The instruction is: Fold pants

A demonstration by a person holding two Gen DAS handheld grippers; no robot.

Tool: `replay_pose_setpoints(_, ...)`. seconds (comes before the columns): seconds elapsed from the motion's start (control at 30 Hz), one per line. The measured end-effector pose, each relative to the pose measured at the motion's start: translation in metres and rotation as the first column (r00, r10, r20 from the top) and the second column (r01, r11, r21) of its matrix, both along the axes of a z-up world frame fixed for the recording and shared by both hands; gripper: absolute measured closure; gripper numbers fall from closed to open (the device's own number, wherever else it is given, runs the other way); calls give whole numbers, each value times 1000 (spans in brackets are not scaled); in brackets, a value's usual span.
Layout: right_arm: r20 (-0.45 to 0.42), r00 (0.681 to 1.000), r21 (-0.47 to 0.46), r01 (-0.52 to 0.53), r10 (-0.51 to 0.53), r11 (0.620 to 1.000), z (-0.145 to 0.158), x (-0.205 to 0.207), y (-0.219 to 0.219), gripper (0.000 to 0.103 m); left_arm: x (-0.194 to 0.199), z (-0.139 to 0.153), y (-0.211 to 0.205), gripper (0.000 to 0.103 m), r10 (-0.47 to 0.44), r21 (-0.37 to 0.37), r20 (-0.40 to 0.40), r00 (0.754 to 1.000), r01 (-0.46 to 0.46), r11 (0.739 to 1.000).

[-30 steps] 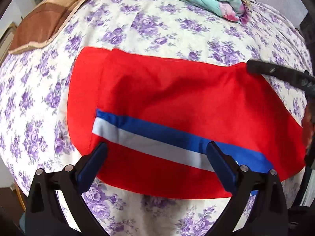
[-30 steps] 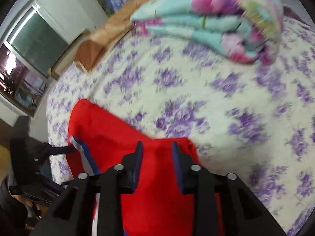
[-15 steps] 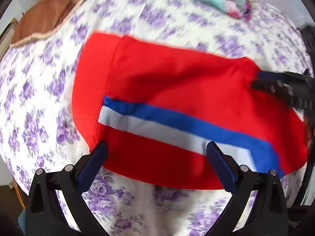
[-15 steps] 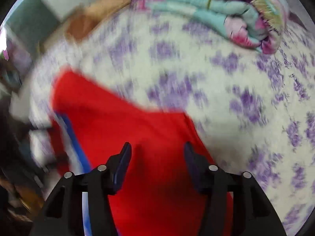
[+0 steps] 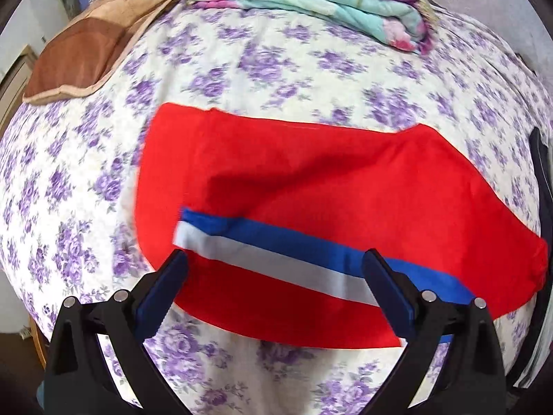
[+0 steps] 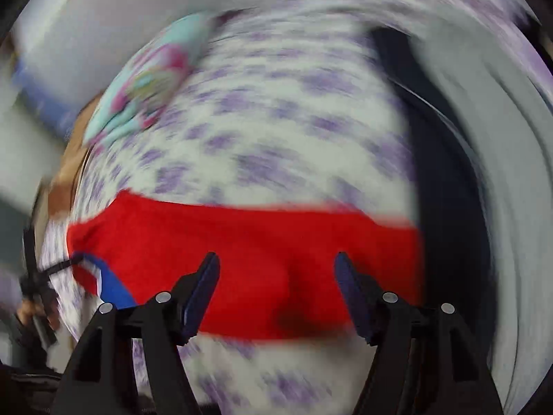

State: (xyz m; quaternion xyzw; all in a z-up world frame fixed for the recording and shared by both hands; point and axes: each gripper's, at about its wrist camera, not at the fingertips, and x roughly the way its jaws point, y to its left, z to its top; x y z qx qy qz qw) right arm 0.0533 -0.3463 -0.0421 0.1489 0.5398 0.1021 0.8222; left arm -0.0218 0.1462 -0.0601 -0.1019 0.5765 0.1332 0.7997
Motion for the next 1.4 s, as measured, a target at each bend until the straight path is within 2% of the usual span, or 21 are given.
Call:
replay_pose_setpoints(0.03,-23,998,29,52,-52,998,-7,-13,-14,23,0,1,-4,5,-18,-5,5,1000,18,1000)
replay_pose_setpoints(0.17,-71,983,65,173,-169,983,-36,-40,-38,21,10,-8,-32,5,-115,-18,-5,993,115,993)
replay_pose_setpoints(0.23,-82,981,50,182,-177,982,-47,-39,-33,21,14,-20,-42,5,-137,-20,-33,990,136,991)
replay_pose_setpoints(0.3,-89,980,85,187,-179,979,-59,-31,-25,21,15,-40,-47,5,-124,-25,-76,989,123,992)
replay_pose_setpoints(0.4,-92,973,70,219,-212,973,-69,-16,-12,19,14,-45,-61,4,-151,69,-54,987,155,986)
replay_pose_setpoints(0.47,-85,964,74,259,-252,963,-74,-10,-12,21,13,-44,-59,4,-141,54,-54,989,144,988)
replay_pose_setpoints(0.5,-86,959,69,276,-270,959,-76,-9,-13,25,13,-44,-58,4,-140,41,-54,989,142,989)
replay_pose_setpoints(0.57,-94,948,40,309,-304,950,-77,-7,-16,48,14,-43,-58,4,-145,38,-58,988,148,988)
replay_pose_setpoints(0.6,-102,945,45,317,-311,947,-76,-7,-18,53,14,-43,-58,4,-146,39,-58,988,148,988)
replay_pose_setpoints(0.63,-108,947,92,312,-302,946,-70,-7,-19,67,13,-43,-59,4,-144,39,-57,988,147,988)
replay_pose_setpoints(0.67,-99,952,103,301,-291,948,-63,-8,-17,71,13,-43,-59,4,-142,39,-55,988,144,989)
replay_pose_setpoints(0.8,46,990,87,127,-131,988,-4,-7,18,78,14,-43,-59,4,-138,39,-51,989,140,989)
replay_pose_setpoints(0.9,143,987,31,-79,74,996,33,-4,69,78,14,-41,-58,4,-128,33,-55,990,130,991)
replay_pose_setpoints(0.97,180,961,-12,-209,208,978,45,-3,112,78,15,-40,-58,4,-123,26,-56,991,125,992)
replay_pose_setpoints(1.03,170,931,-50,-318,322,947,40,1,159,76,14,-38,-56,4,-120,13,-52,991,121,993)
replay_pose_setpoints(1.1,146,900,-94,-400,410,912,27,3,201,66,14,-33,-50,5,-113,0,-47,992,113,994)
replay_pose_setpoints(1.17,104,853,-102,-502,511,859,1,3,251,29,13,-27,-43,5,-94,-15,-33,995,94,995)
replay_pose_setpoints(1.2,65,827,-110,-551,559,827,-15,-1,277,22,12,-23,-40,5,-86,-18,-28,996,85,996)
replay_pose_setpoints(1.27,-84,740,-131,-672,667,729,-53,-8,316,21,9,-18,-31,5,-66,-18,-18,998,66,998)
replay_pose_setpoints(1.3,-100,726,-135,-687,680,714,-57,-11,320,20,8,-14,-29,5,-58,-17,-13,998,58,998)
replay_pose_setpoints(1.4,-17,740,-13,-673,672,740,-37,-10,306,22,0,-4,-14,5,-21,-29,14,1000,21,999)
